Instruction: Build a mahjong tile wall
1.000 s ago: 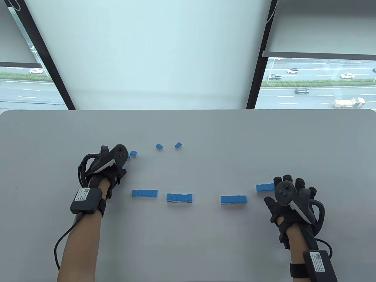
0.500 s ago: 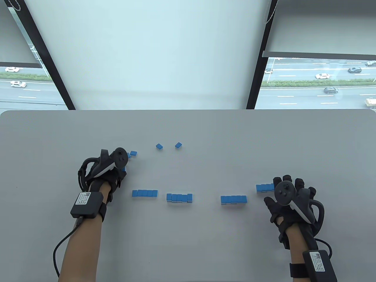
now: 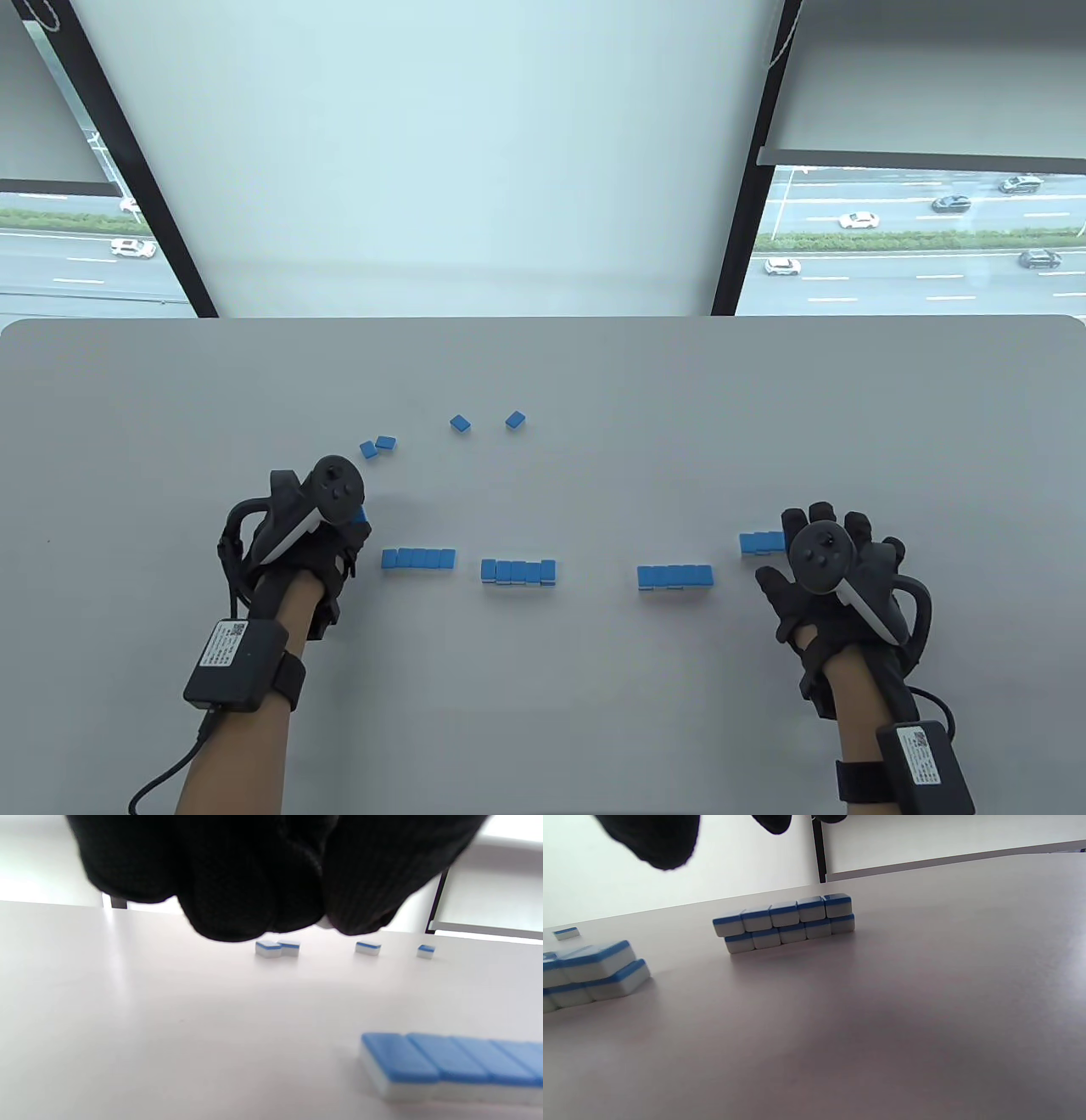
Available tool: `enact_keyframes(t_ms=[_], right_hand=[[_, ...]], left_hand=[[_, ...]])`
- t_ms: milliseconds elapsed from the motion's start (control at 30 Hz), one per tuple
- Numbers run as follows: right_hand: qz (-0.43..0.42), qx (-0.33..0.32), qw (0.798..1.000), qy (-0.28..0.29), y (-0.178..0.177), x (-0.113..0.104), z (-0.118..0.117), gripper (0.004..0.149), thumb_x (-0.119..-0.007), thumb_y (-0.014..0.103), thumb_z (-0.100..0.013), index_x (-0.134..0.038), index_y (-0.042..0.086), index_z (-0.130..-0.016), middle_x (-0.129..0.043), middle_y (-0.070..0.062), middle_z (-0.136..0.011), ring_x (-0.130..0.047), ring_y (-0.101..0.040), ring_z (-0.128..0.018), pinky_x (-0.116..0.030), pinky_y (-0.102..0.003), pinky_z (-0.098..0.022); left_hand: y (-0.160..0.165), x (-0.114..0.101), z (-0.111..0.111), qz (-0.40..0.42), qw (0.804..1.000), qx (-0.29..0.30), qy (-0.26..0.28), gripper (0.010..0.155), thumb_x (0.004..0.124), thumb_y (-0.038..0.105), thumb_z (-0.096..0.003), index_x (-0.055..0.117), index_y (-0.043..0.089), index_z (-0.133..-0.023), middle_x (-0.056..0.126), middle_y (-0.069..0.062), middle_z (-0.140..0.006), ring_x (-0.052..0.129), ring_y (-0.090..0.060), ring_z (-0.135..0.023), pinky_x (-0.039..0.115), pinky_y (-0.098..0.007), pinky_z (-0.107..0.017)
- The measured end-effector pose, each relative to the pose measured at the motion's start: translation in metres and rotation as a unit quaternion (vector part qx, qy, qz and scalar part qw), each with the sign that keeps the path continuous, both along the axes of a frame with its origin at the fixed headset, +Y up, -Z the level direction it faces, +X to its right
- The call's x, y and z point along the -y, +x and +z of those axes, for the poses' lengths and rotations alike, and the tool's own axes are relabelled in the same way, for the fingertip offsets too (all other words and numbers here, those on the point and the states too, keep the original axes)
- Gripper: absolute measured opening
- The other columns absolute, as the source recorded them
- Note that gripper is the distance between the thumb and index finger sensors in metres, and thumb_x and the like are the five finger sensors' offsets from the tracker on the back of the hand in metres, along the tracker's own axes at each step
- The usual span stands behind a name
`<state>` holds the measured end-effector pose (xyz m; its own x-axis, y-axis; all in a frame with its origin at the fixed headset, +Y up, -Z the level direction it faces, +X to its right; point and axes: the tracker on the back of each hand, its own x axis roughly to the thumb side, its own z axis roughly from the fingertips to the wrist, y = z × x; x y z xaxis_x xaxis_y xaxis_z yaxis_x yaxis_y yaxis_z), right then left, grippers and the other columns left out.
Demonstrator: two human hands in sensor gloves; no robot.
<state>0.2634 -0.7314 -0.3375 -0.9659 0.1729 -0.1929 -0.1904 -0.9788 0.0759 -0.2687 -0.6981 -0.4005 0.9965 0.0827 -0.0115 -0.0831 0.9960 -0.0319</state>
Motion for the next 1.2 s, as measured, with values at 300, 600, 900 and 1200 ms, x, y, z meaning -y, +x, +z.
enact_keyframes(t_ms=[300,600,900,1200], right_hand=[[0.0,0.001,1.0,-0.004,0.0,0.0,0.0,0.078,-0.07,0.06,-0.041,-0.035,0.033,-0.106,-0.023,0.002,-0.114,-0.017,-0.04,-0.102,-0.012,-0.064,-0.065],[0.008,0.004,1.0,-0.005,0.0,0.0,0.0,0.078,-0.07,0.06,-0.041,-0.035,0.033,-0.106,-0.023,0.002,-0.114,-0.017,-0.04,-0.102,-0.012,-0.064,-0.065],[0.021,0.004,1.0,-0.009,-0.004,0.001,0.0,0.078,-0.07,0.06,-0.041,-0.035,0.033,-0.106,-0.023,0.002,-0.114,-0.017,-0.04,-0.102,-0.012,-0.064,-0.065],[0.023,0.006,1.0,-0.01,-0.004,0.001,0.0,0.078,-0.07,0.06,-0.041,-0.035,0.033,-0.106,-0.023,0.002,-0.114,-0.017,-0.04,-0.102,-0.012,-0.064,-0.065]], left_hand=[[0.044,0.001,0.031,0.076,0.991,0.086,0.072,0.06,0.089,0.044,-0.0386,0.077,0.022,-0.093,0.093,0.005,-0.073,0.098,-0.019,-0.057,0.082,-0.051,-0.052],[0.062,0.02,0.035,0.011,0.992,0.123,0.032,0.059,0.089,0.046,-0.0389,0.076,0.03,-0.094,0.088,0.008,-0.077,0.094,-0.018,-0.063,0.078,-0.051,-0.058],[0.07,0.039,0.026,-0.036,0.992,0.12,0.017,0.057,0.089,0.046,-0.0393,0.077,0.034,-0.094,0.083,0.006,-0.083,0.087,-0.022,-0.071,0.071,-0.054,-0.062],[0.075,0.046,0.021,-0.048,0.992,0.117,0.008,0.056,0.087,0.046,-0.0404,0.078,0.036,-0.094,0.082,0.005,-0.085,0.086,-0.023,-0.073,0.07,-0.055,-0.063]])
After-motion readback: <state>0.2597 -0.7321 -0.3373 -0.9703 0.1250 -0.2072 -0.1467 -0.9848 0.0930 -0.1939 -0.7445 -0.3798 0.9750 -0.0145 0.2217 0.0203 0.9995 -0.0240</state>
